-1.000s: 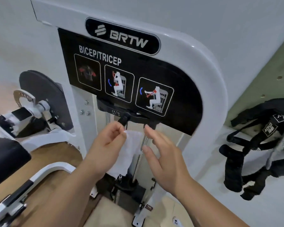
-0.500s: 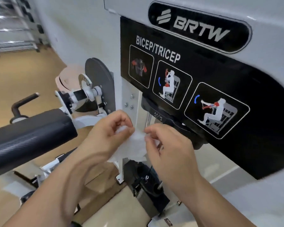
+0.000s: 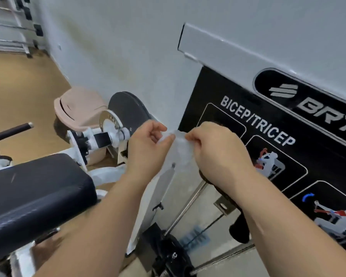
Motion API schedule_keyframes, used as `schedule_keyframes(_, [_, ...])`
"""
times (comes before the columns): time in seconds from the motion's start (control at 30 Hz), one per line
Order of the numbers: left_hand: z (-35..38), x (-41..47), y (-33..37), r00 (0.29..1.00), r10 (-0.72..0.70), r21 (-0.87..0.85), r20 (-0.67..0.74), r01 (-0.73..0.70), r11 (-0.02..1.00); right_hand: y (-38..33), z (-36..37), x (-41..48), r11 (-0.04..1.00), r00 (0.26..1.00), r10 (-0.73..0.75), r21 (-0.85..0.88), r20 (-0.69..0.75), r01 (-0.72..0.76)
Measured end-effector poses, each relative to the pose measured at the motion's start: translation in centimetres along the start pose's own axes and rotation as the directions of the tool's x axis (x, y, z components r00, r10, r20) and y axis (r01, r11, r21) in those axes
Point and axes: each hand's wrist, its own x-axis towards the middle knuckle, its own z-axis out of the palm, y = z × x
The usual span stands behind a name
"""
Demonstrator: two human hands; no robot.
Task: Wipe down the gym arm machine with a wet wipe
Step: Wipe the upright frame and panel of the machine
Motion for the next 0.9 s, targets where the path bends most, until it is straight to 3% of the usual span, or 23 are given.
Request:
schedule_keyframes(0.1, [1.7, 2.9, -0.4, 0.968, 0.123, 0.114, -0.219, -0.100, 0.988, -0.6, 0.5, 1.7, 0.996, 0.996, 0.028, -0.084, -0.087, -0.036])
schedule_keyframes(0.17, [3.0, 3.1, -0.3, 0.942, 0.211, 0.086, -0.262, -0.195, 0.977, -0.8, 0.8, 2.0, 0.975, 0.989, 0.055, -0.205, -0.137, -0.082])
schedule_keyframes(0.27, [5.3, 1.6, -0.9, 0.924, 0.312, 0.049, -0.220, -0.309, 0.950, -0.9, 0.9, 1.9, 0.947, 0.981, 0.032, -0.307, -0.190, -0.091])
schedule_keyframes(0.53, [6.9, 1.4, -0.5, 0.951, 0.219, -0.139, -0.216, -0.252, 0.958, 0.0, 0.6, 1.1, 0.930, 0.966, -0.063, -0.365, -0.249, -0.033])
schedule_keyframes(0.63, [7.2, 1.6, 0.7, 0.965, 0.216, -0.214, -0.151, -0.245, 0.946, 0.3, 0.1, 0.4, 0.926, 0.959, -0.066, -0.374, -0.277, -0.045])
schedule_keyframes(0.9, [8.7, 5.1, 2.8, 0.921, 0.383, 0.005, 0.073, -0.384, 0.923, 1.0, -2.5, 0.8, 0.844, 0.861, -0.293, -0.535, -0.416, 0.029])
